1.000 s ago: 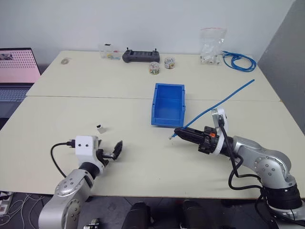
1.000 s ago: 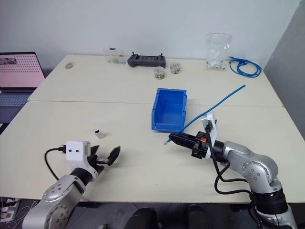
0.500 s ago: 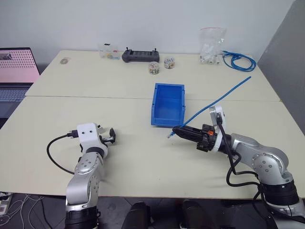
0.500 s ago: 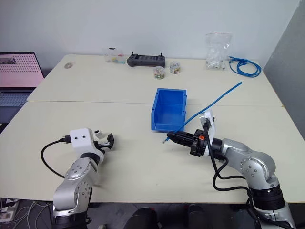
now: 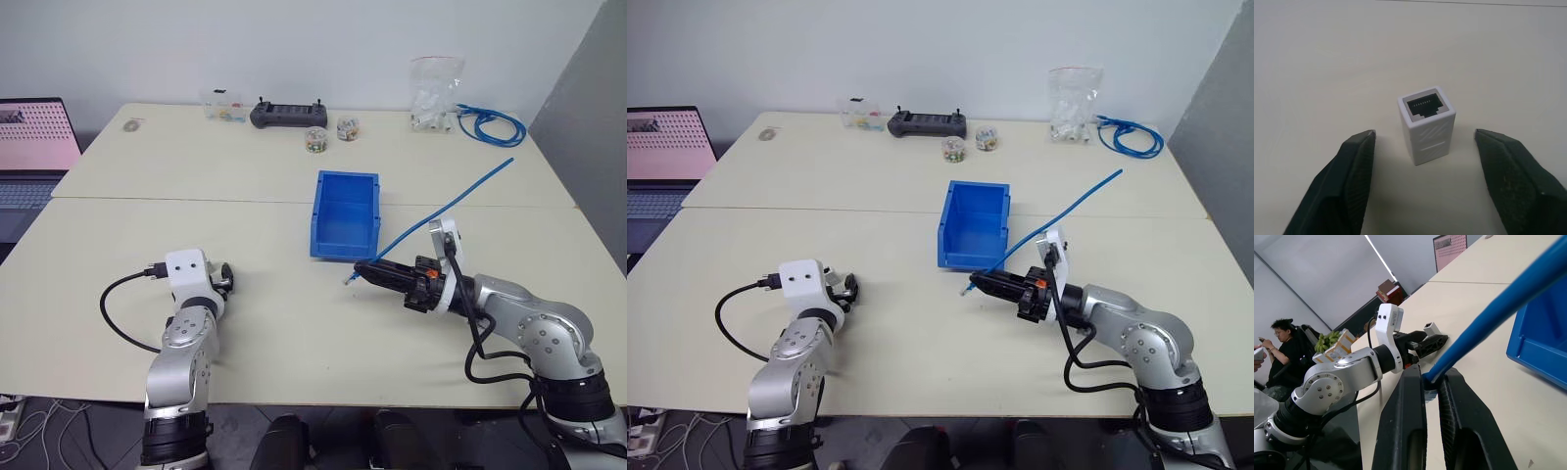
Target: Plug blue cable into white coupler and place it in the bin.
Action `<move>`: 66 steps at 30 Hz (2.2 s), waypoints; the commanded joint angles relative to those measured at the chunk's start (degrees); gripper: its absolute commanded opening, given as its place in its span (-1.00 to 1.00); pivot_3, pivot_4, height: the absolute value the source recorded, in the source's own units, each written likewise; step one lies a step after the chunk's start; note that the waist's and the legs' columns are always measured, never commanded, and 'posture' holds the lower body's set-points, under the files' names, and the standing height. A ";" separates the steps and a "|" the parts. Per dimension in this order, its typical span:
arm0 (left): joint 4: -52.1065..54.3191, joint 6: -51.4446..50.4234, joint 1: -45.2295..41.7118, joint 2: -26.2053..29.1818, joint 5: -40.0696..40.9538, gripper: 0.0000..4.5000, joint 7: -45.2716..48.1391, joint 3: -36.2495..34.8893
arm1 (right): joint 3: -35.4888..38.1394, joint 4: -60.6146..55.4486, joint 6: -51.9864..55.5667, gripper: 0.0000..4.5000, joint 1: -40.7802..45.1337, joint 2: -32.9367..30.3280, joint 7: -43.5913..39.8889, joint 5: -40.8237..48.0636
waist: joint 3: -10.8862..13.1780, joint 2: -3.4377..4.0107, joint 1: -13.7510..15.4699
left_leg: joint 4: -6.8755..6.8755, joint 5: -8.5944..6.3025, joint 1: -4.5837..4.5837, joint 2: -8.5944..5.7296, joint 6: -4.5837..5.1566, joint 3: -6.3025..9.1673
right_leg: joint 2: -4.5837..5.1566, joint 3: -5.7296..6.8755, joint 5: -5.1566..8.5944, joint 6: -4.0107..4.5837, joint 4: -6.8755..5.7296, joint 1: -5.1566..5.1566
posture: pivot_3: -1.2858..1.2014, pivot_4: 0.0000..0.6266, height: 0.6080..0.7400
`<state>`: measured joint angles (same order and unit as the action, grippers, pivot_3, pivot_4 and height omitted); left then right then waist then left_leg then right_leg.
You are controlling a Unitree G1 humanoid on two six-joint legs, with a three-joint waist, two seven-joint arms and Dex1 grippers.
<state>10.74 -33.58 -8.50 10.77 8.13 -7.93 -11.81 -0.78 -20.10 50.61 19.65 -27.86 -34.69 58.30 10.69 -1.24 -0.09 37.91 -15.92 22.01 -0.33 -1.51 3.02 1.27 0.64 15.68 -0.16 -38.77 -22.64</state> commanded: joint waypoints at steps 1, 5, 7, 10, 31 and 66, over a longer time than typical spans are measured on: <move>0.21 -0.06 -0.93 0.60 -1.24 0.12 0.14 -0.47 | 1.49 -2.48 -0.22 -0.97 0.37 0.30 0.01 0.59 | 0.00 0.00 -0.01 | 0.00 0.00 0.00 0.00 0.00 0.00 | 0.00 0.00 0.00 0.00 0.00 0.00 | 0.03 -0.52 1.00; -0.11 -0.28 -0.67 0.81 -1.43 -0.25 0.26 -0.99 | 1.36 -2.44 -0.25 -0.97 0.49 0.39 0.03 0.42 | 0.00 0.00 -0.01 | 0.00 0.00 0.00 0.00 0.00 0.00 | 0.00 0.00 0.00 0.00 0.00 0.00 | 0.03 -0.52 1.00; -0.23 -0.26 -0.34 0.96 -1.49 -0.47 0.33 -1.22 | 1.30 -2.40 -0.27 -0.97 0.54 0.45 0.02 0.31 | 0.00 0.00 -0.01 | 0.00 0.00 0.00 0.00 0.00 0.00 | 0.00 0.00 0.00 0.00 -0.01 0.00 | 0.03 -0.52 1.00; 0.05 -0.18 0.44 1.11 -1.42 -0.62 0.69 -1.38 | 1.31 -2.49 -0.32 -0.97 0.41 0.44 -0.03 0.13 | 0.00 0.00 -0.02 | 0.00 0.00 -0.01 0.00 0.00 -0.01 | 0.00 -0.01 0.00 0.00 -0.01 0.00 | 0.03 -0.52 1.00; 6.59 14.95 -0.90 30.70 9.14 -0.64 69.01 23.65 | -1.51 -15.44 -3.93 -0.97 -13.46 -3.29 0.63 -8.33 | 0.04 0.10 -0.25 | -0.07 0.00 -0.04 0.10 0.00 -0.02 | -0.09 -0.02 0.18 -0.23 0.12 0.02 | 0.03 -0.52 1.00; -10.57 26.95 -10.61 29.77 -3.92 -0.64 80.12 35.52 | -21.83 -2.46 -25.58 -0.97 -2.57 0.43 -12.98 -38.52 | -0.03 0.12 -0.09 | -0.01 -0.01 -0.23 0.03 0.02 0.05 | -0.06 0.03 0.18 -0.25 0.16 0.27 | 0.03 -0.52 1.00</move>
<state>1.38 -5.19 -20.00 39.89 6.40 70.91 21.73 -22.63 -21.66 26.11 16.55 -27.88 -46.78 19.84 10.67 -1.13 -0.18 37.90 -15.93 21.77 -0.30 -1.49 3.07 1.21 0.67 15.86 -0.41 -38.61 -22.37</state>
